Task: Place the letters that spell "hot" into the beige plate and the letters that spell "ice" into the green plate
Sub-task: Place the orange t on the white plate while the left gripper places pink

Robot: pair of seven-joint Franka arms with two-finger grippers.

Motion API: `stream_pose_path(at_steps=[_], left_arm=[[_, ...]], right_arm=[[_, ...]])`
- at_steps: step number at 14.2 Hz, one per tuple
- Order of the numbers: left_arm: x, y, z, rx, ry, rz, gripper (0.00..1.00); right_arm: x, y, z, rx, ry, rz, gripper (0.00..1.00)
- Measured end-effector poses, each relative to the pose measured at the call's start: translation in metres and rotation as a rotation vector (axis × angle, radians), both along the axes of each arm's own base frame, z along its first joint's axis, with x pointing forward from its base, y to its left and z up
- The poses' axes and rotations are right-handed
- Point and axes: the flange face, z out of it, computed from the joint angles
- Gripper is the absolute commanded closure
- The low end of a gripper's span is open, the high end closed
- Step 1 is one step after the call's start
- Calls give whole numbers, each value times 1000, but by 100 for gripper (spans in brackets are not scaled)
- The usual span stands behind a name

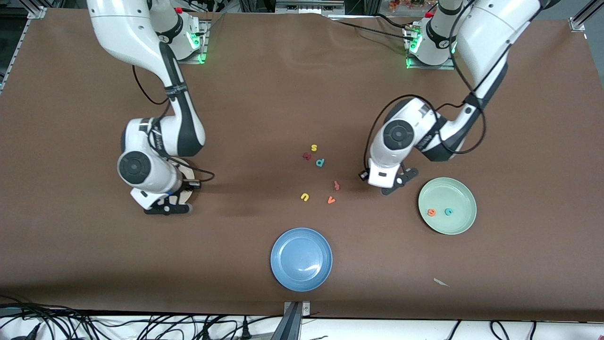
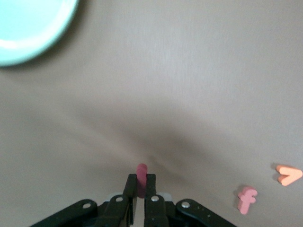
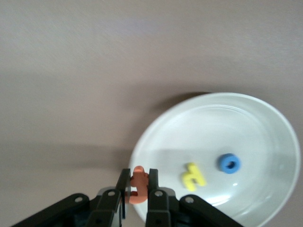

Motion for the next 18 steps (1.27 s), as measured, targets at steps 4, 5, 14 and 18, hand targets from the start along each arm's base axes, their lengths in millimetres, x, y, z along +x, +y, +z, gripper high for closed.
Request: stream_pose_path(at_steps=[4, 5, 14, 18], left_arm=[[28, 63, 10, 13, 35, -164, 100], [35, 88, 7, 15, 45, -204, 100], [86, 206, 21, -2, 19, -574, 0], [85, 180, 47, -12, 48, -642, 0]], right_arm=[[-25, -27, -20, 16, -28, 29, 0], [-24, -25, -16, 35, -39, 14, 0], [-13, 38, 48, 94, 5, -125, 0], [-16, 71, 63, 99, -19, -140, 0]])
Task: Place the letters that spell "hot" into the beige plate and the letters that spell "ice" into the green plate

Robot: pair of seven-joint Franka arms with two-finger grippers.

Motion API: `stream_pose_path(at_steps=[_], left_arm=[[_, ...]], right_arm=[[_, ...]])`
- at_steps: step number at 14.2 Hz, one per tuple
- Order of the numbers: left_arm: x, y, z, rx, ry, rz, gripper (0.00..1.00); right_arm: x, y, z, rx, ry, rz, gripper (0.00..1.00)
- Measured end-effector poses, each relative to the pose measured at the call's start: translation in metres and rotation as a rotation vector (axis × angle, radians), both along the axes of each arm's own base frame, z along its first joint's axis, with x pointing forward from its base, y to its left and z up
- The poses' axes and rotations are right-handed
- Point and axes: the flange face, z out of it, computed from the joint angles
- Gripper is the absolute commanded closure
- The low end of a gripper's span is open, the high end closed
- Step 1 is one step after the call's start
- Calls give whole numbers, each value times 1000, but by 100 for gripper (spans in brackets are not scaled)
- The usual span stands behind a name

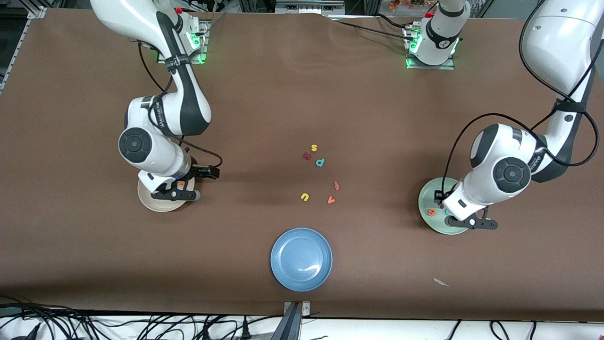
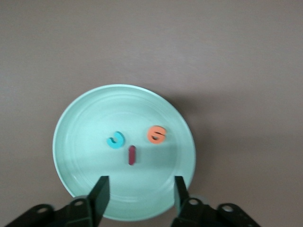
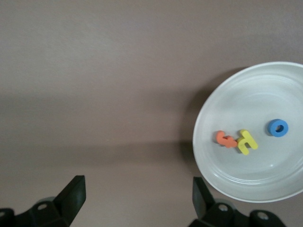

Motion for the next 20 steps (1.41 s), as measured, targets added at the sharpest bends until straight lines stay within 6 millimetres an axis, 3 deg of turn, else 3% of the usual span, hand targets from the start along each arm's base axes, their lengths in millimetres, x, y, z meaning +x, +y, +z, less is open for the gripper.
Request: stream_pose_path(at_steps=[2, 5, 9, 11, 15, 17, 20], left_arm=[[-8, -30, 37, 9, 28, -41, 0], [-24, -70, 114, 31, 41, -94, 0], [-31, -87, 184, -11, -10, -106, 0], [-34, -78, 200, -44, -1, -116, 0], [-46, -20, 240, -77, -17, -151, 0], [-67, 3, 262, -55, -32, -152, 0], [-105, 16, 287, -36, -50, -154, 0]], right_arm=[[6, -15, 19, 16, -10, -29, 0], [10, -67, 57, 7, 10, -41, 0], [-1, -121, 118, -56, 32, -5, 0], [-12, -132, 165, -75, 22, -4, 0], [-42, -148, 256, -71, -5, -25, 0], [-55, -163, 282, -70, -4, -50, 0], [-61, -180, 304, -69, -8, -79, 0]])
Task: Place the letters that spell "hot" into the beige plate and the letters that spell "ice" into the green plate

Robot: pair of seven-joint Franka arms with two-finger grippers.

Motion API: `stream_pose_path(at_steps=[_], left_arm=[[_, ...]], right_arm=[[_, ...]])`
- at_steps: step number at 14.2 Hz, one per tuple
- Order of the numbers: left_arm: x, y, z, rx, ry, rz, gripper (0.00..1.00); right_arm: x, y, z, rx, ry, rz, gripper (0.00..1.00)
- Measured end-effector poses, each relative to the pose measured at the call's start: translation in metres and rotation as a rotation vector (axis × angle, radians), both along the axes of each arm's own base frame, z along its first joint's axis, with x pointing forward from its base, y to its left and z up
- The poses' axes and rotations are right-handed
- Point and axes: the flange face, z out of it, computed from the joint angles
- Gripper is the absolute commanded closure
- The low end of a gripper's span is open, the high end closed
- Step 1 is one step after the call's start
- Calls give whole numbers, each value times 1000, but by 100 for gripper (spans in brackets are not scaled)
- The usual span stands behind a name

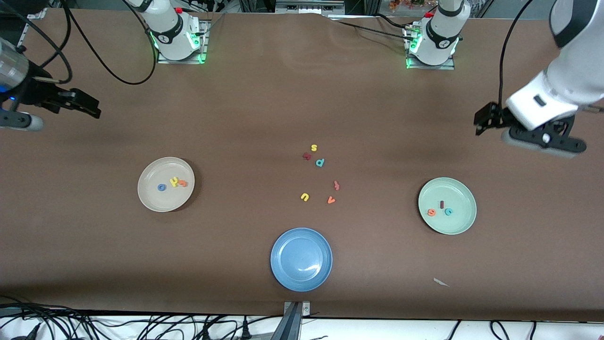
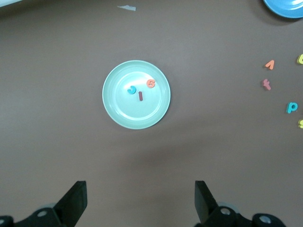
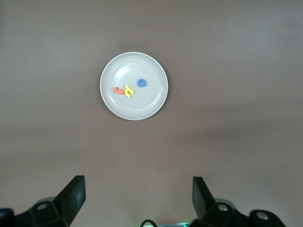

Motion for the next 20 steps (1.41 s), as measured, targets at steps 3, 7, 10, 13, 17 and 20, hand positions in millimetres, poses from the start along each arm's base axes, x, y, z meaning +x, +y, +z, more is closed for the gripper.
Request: stream_pose_path(at_steps=[3, 7, 10, 13, 17, 20], left_arm=[[-12, -6, -3, -86, 22, -11, 0], [-16, -3, -5, -97, 8, -5, 0], [-18, 13, -15, -95, 13, 19, 0], [-15, 31, -19, -14, 6, 14, 0], [-4, 30, -23, -18, -1, 12, 0], [0, 33, -26, -20, 4, 17, 0]], right_arm=[[1, -4, 4, 4, -11, -7, 0], [3, -19, 3, 29, -14, -8, 0], [3, -26, 3, 36, -15, 16, 0], [4, -24, 1, 38, -12, 25, 0], [4, -24, 1, 40, -11, 53, 0], [4, -24, 1, 41, -11, 60, 0]])
